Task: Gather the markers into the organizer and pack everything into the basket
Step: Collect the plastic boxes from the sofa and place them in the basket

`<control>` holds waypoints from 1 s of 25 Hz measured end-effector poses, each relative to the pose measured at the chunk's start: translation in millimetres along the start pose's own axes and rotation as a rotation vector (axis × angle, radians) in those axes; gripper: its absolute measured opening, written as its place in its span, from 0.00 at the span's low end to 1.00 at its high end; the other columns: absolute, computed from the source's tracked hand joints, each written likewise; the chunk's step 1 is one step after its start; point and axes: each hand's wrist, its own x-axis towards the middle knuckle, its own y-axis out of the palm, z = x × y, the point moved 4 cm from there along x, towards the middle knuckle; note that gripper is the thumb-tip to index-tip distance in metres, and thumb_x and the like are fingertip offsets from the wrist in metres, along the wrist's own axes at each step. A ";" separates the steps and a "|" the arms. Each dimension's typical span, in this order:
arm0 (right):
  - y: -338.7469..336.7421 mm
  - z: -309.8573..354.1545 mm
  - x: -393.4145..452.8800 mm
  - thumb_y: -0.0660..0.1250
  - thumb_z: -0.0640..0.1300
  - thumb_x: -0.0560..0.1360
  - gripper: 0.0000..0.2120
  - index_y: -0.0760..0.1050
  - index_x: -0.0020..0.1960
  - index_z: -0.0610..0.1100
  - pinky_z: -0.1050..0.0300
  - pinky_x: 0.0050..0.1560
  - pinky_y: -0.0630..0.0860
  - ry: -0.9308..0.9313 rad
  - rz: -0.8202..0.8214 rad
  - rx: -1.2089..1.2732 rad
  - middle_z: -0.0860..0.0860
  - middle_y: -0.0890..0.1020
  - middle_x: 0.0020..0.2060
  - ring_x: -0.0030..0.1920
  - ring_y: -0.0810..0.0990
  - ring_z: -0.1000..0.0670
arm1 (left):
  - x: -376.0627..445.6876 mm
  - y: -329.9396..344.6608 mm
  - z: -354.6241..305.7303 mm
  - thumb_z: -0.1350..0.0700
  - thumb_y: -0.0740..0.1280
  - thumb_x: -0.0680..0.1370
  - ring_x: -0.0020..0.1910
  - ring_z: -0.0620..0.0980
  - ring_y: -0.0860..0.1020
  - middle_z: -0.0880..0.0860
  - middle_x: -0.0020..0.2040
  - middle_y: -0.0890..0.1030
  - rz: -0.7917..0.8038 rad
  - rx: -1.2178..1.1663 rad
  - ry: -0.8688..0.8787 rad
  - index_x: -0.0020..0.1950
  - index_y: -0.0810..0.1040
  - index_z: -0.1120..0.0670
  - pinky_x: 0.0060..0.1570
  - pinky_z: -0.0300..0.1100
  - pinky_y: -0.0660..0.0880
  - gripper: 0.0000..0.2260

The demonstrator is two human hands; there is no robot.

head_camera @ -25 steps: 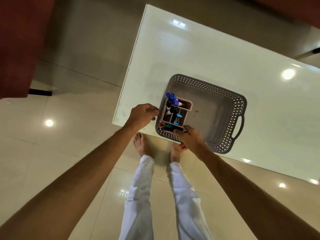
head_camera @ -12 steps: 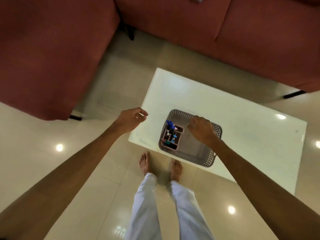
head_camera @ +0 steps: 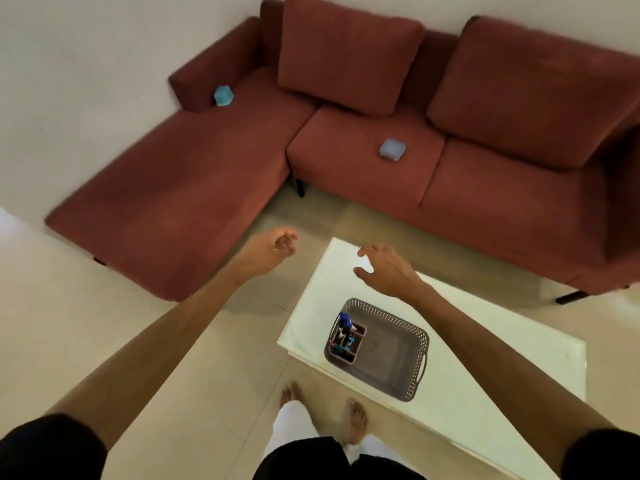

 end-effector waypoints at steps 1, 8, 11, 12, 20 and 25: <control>-4.7 8.7 1.2 0.66 0.54 0.82 0.23 0.73 0.73 0.44 0.48 0.63 0.75 -0.025 -0.008 0.001 0.44 0.78 0.68 0.67 0.76 0.41 | -5.0 -7.3 -4.0 0.56 0.70 0.83 0.59 0.52 0.82 0.55 0.60 0.84 -0.011 0.005 0.011 0.67 0.80 0.57 0.58 0.35 0.72 0.14; 9.6 86.8 43.7 0.66 0.53 0.82 0.20 0.75 0.70 0.45 0.49 0.64 0.76 -0.128 0.033 0.041 0.45 0.79 0.67 0.65 0.78 0.43 | -6.9 -62.1 52.3 0.52 0.70 0.82 0.59 0.50 0.82 0.51 0.59 0.84 -0.042 -0.014 0.000 0.67 0.80 0.53 0.64 0.44 0.77 0.14; 34.7 131.4 82.9 0.65 0.53 0.83 0.20 0.75 0.70 0.45 0.49 0.66 0.76 -0.127 0.085 0.044 0.45 0.78 0.67 0.66 0.77 0.44 | 4.8 -96.0 106.2 0.50 0.70 0.82 0.59 0.47 0.82 0.49 0.59 0.83 -0.032 -0.004 -0.016 0.67 0.80 0.51 0.63 0.43 0.77 0.14; 42.0 147.4 96.5 0.65 0.52 0.83 0.19 0.75 0.70 0.44 0.49 0.66 0.76 -0.120 0.101 0.056 0.45 0.78 0.68 0.66 0.77 0.45 | 9.4 -108.6 125.5 0.50 0.70 0.82 0.60 0.46 0.81 0.48 0.60 0.83 -0.021 -0.006 -0.015 0.68 0.79 0.50 0.63 0.42 0.77 0.14; 87.5 270.2 201.7 0.66 0.49 0.83 0.18 0.76 0.70 0.43 0.54 0.68 0.75 -0.004 0.197 0.130 0.46 0.80 0.67 0.66 0.79 0.48 | 29.0 -220.7 284.2 0.48 0.71 0.81 0.59 0.44 0.82 0.45 0.58 0.83 0.037 -0.079 -0.116 0.66 0.80 0.49 0.63 0.41 0.77 0.14; 90.0 319.9 260.7 0.66 0.48 0.83 0.17 0.77 0.69 0.43 0.55 0.67 0.75 -0.016 0.226 0.125 0.46 0.81 0.65 0.65 0.79 0.48 | 48.3 -264.4 346.6 0.50 0.70 0.82 0.60 0.46 0.81 0.49 0.60 0.84 -0.002 -0.133 -0.164 0.67 0.80 0.52 0.63 0.40 0.76 0.14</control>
